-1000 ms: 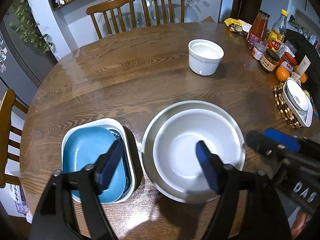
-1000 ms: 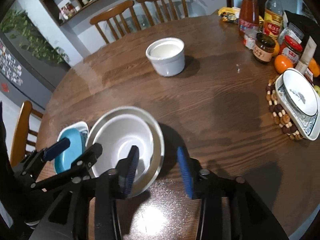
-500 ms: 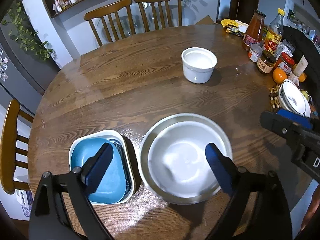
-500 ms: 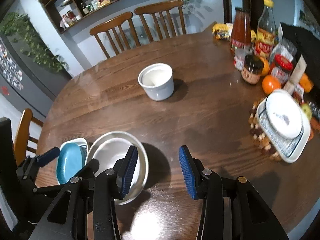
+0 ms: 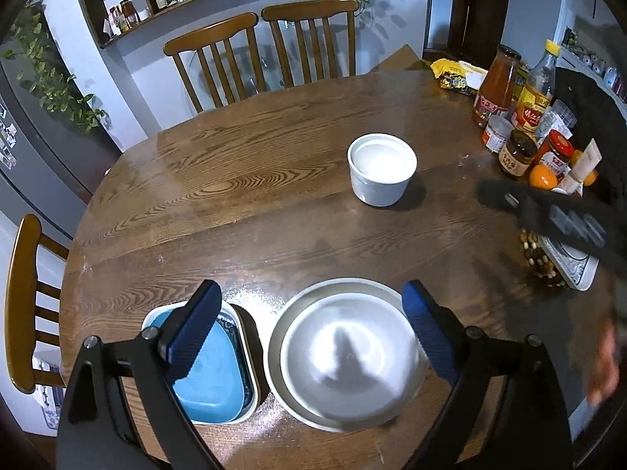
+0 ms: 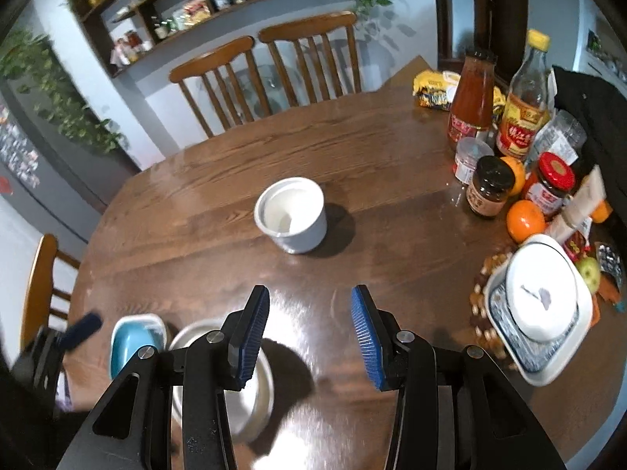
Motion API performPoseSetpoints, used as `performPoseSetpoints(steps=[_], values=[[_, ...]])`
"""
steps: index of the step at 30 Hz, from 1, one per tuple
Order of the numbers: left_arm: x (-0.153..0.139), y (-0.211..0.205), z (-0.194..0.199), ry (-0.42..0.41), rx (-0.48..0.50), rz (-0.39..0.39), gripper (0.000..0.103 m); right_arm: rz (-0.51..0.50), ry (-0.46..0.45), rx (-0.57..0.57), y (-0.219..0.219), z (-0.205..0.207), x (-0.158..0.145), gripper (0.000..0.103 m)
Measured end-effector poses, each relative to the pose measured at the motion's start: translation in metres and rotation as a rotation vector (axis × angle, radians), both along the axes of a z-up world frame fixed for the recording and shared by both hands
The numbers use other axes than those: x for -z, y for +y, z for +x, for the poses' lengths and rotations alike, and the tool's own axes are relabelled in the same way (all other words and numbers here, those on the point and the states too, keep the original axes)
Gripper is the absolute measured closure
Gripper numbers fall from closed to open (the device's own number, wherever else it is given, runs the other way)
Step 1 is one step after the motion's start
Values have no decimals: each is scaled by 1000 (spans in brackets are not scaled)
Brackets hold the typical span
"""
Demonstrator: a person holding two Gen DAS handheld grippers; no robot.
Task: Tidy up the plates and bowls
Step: 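Move both grippers to the white ramekin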
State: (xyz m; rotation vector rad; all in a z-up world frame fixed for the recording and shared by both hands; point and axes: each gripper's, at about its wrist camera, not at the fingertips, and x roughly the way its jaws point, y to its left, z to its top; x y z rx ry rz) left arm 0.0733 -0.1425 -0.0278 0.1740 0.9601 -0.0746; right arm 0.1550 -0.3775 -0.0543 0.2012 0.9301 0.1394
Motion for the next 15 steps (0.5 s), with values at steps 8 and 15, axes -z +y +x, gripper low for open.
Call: performPoseSetpoints(steps=[8,15], values=[[10,4,40,-26,-48,-13,10,77,98,30,9,87,45,59],[20,-4,79,-20,-71,-27,10,89,147,24,17,131,67,59]])
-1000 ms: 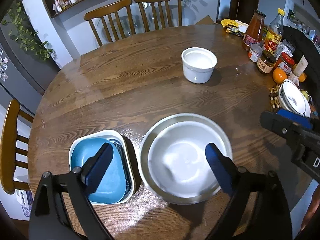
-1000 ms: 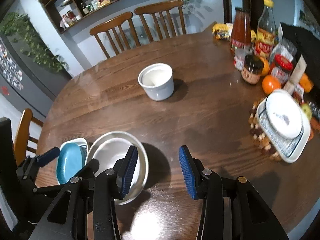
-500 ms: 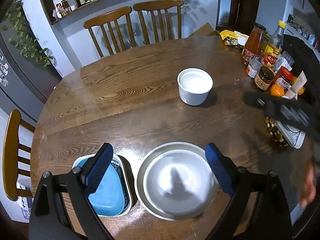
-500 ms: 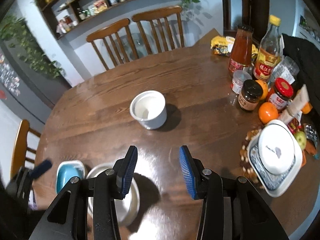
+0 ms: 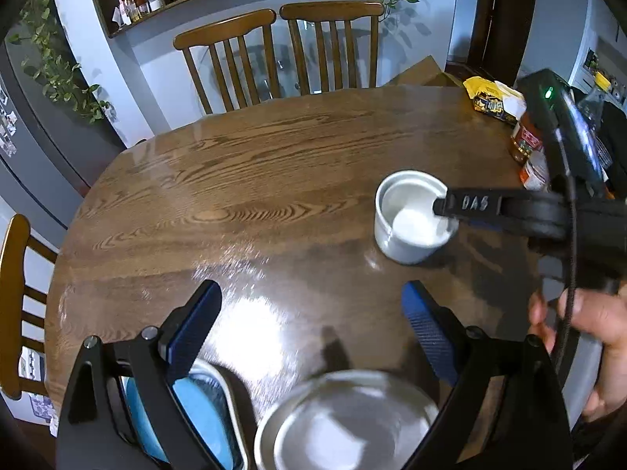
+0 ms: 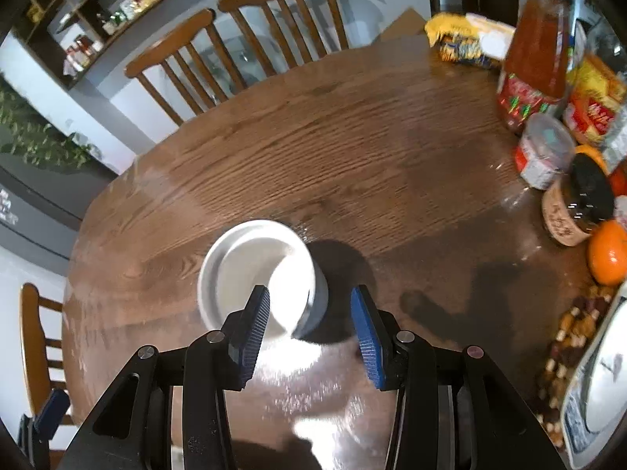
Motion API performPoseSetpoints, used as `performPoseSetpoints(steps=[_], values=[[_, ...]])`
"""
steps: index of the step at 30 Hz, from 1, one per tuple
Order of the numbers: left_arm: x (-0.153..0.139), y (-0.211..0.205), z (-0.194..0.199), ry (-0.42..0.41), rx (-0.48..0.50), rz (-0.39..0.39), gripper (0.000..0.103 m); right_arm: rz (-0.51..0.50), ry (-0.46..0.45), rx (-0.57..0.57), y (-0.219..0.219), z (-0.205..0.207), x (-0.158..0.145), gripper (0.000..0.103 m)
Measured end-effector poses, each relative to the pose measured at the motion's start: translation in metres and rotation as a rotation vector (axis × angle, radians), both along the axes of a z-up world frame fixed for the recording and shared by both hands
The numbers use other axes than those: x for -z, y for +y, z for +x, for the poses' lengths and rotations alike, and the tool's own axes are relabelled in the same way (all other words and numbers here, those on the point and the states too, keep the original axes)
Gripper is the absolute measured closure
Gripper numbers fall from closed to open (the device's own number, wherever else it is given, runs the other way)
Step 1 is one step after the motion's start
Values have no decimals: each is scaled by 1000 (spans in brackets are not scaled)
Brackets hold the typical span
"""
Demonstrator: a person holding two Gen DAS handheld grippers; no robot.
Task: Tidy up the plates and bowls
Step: 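Move both grippers to the white ramekin, then grasp the white ramekin rim with both grippers and lift it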
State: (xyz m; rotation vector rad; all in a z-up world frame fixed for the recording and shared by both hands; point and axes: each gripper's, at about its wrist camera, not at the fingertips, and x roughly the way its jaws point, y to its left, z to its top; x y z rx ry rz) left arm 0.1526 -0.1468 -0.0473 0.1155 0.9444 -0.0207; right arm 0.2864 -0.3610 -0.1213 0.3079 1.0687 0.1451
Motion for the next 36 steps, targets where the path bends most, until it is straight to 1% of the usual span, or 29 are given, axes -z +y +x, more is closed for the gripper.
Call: performPoseSetpoints(steps=[2,4,5,6,7,8,11,13,16,18,19,20,23,26,27,29,34,36], values=[[5,-4,10,1,-3,12,10,-6,22,-4,1,3,7,61],[10,-6,18,9,-4,20,10,-3,36,-14,2,3,12,81],[14,-7,23,17,-8,25,10,13,35,-21,1,3,13,82],[16,-7,25,22,-10,27,10,9,34,-25,2,2,12,86],[18,-7,28,28,-12,27,10,-6,36,-24,2,1,11,90],[21,-6,29,38,-13,27,10,-26,38,-32,5,0,10,91],[23,-5,31,42,-5,31,10,-43,44,-67,9,-1,9,93],[24,-5,30,38,3,36,10,-20,59,-90,7,-5,10,93],[25,-4,29,41,16,20,13,-23,72,-112,7,-13,10,93],[27,-6,28,46,33,18,18,-4,87,-118,4,-19,12,93],[27,-7,28,48,39,18,22,4,94,-119,3,-22,13,92],[29,-8,28,56,48,14,26,0,95,-119,1,-25,13,92],[31,-10,27,78,60,1,34,-8,99,-120,-1,-33,14,93],[33,-13,28,97,70,-10,36,9,109,-118,-4,-39,15,92],[34,-16,28,103,73,-6,36,10,108,-120,-4,-42,16,92],[38,-21,27,114,80,11,41,17,110,-118,-5,-45,17,92],[51,-27,25,168,97,35,42,40,114,-125,-8,-53,19,92],[57,-29,24,186,102,43,47,47,115,-130,-7,-56,20,92]])
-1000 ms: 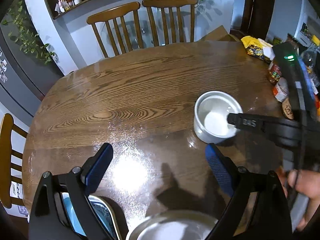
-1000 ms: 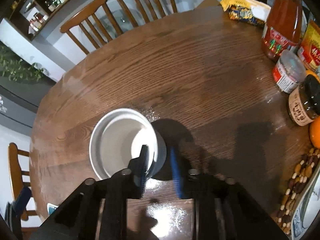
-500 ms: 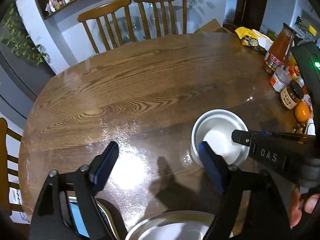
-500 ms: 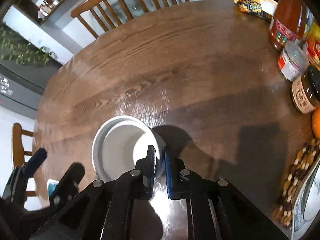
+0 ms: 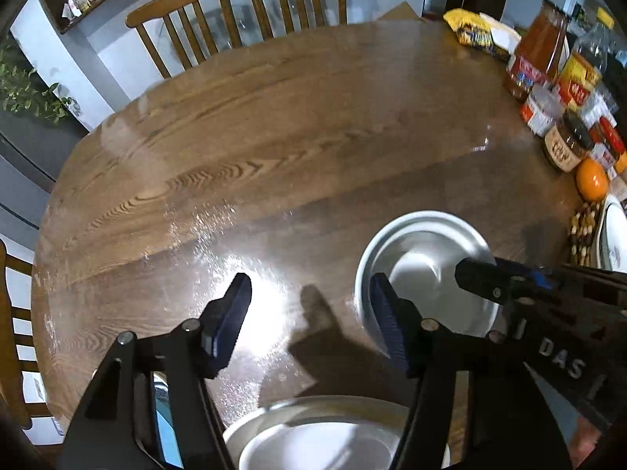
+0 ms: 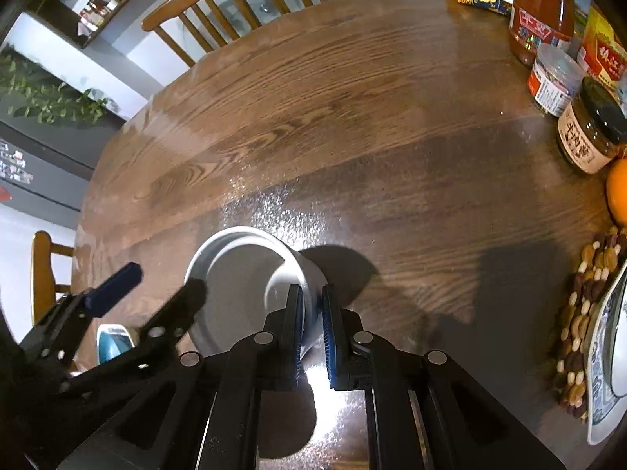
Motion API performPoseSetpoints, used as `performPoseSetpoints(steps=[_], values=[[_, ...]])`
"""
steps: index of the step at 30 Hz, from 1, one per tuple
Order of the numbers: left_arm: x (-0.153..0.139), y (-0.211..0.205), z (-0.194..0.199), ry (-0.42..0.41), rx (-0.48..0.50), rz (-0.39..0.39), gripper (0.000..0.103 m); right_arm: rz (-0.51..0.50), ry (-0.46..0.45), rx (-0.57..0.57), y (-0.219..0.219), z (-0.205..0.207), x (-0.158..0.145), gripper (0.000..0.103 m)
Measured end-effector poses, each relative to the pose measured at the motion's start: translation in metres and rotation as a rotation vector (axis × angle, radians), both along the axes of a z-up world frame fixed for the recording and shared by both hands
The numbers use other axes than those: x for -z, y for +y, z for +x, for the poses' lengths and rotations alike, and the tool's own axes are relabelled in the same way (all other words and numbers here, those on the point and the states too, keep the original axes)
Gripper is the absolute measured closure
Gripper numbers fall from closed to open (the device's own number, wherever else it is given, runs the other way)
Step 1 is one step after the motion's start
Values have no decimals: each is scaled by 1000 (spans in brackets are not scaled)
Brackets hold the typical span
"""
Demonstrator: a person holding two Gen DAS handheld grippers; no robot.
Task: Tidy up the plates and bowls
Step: 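Grasp the white ramekin rim with both grippers and lift it, then carry the white ramekin over the nested white bowls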
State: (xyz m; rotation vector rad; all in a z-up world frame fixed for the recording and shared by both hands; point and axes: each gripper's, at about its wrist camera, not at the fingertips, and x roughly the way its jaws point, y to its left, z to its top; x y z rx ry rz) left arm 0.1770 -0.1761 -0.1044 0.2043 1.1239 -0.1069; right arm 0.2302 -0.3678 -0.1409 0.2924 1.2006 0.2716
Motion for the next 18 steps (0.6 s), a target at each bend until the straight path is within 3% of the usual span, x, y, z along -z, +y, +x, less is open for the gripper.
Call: performPoseSetpoints(steps=[6,11,18], values=[[11,-8,-3,31,26,10,66,6,-4,-10,1,-5,1,92],[16,-13,-6,57,44,-3,91,10,-7,-26,5,-8,2,92],[21,-17,-7,72,46,-1,93,16,-14,-28,6,-10,4,92]])
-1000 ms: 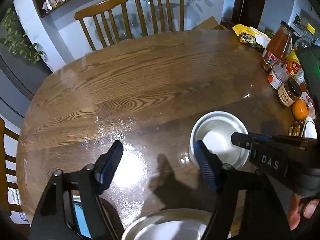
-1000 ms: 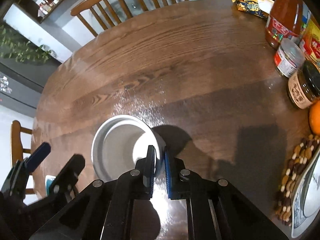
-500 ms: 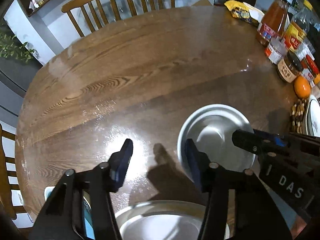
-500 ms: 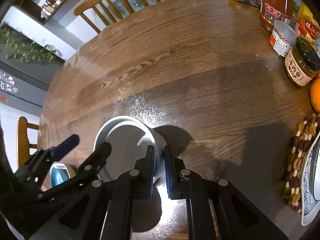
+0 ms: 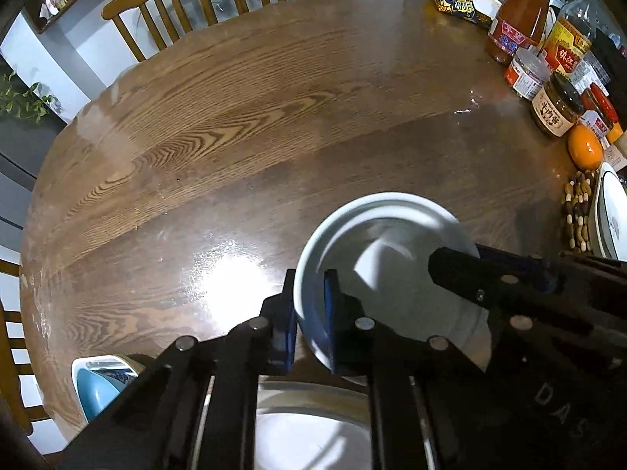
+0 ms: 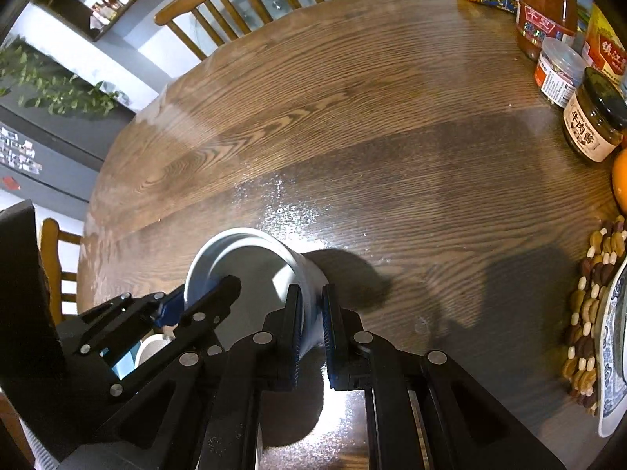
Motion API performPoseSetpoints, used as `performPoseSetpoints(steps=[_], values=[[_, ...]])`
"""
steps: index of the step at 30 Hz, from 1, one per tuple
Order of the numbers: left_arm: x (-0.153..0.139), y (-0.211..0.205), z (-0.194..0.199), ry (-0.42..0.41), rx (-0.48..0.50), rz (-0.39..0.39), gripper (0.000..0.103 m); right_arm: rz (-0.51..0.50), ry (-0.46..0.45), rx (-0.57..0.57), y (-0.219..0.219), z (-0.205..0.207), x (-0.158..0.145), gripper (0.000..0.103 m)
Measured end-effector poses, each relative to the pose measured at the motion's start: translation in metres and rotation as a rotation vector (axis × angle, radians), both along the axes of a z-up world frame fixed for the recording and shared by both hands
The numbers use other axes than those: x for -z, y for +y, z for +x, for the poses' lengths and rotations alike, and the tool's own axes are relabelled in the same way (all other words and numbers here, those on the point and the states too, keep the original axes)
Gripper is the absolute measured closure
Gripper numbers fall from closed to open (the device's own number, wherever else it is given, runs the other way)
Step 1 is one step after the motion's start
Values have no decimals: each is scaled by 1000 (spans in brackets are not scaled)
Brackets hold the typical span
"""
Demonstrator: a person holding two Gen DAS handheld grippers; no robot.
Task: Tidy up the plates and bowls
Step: 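Carry the white ramekin over the nested white bowls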
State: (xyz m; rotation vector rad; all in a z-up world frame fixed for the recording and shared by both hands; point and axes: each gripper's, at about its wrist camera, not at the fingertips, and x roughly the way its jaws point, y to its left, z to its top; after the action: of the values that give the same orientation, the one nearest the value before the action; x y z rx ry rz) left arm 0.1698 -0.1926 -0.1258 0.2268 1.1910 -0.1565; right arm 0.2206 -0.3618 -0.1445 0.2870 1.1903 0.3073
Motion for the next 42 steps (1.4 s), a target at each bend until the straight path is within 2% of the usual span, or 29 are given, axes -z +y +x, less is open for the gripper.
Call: performPoseSetpoints(steps=[18,42], values=[[-1,-2,-2,-13,1,-7,93,-13,-29,12,-1,-11,-2,92],[-29,-1,-20,-83,19,1,93,-7,-83,25,-4,-29,-23,92]])
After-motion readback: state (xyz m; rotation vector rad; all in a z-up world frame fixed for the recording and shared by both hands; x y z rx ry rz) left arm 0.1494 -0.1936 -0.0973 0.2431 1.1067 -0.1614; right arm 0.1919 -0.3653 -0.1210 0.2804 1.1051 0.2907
